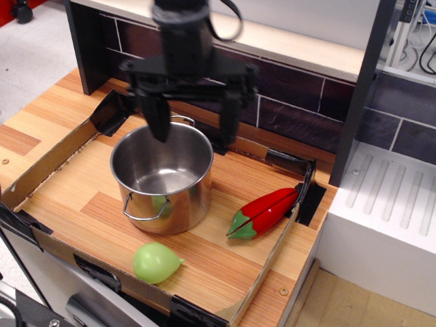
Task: Topple metal pot
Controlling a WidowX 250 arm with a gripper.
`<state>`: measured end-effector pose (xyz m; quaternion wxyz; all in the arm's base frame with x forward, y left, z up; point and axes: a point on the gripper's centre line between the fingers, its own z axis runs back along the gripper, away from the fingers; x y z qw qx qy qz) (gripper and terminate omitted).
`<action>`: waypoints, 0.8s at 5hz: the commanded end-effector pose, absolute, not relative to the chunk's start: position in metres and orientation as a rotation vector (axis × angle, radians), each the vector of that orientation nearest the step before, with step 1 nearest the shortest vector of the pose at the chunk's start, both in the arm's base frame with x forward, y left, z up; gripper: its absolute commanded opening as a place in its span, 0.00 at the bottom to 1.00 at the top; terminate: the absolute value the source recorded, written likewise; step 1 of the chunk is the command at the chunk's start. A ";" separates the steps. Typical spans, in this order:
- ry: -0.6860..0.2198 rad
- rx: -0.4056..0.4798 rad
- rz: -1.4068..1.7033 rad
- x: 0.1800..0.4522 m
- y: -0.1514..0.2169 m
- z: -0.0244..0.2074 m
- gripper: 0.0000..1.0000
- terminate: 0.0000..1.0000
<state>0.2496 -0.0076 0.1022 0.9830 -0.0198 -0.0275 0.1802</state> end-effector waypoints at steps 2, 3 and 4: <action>-0.054 0.007 0.315 0.265 -0.015 0.071 1.00 0.00; -0.060 0.033 0.304 0.266 -0.018 0.063 1.00 0.00; -0.074 0.107 0.319 0.264 -0.022 0.061 1.00 0.00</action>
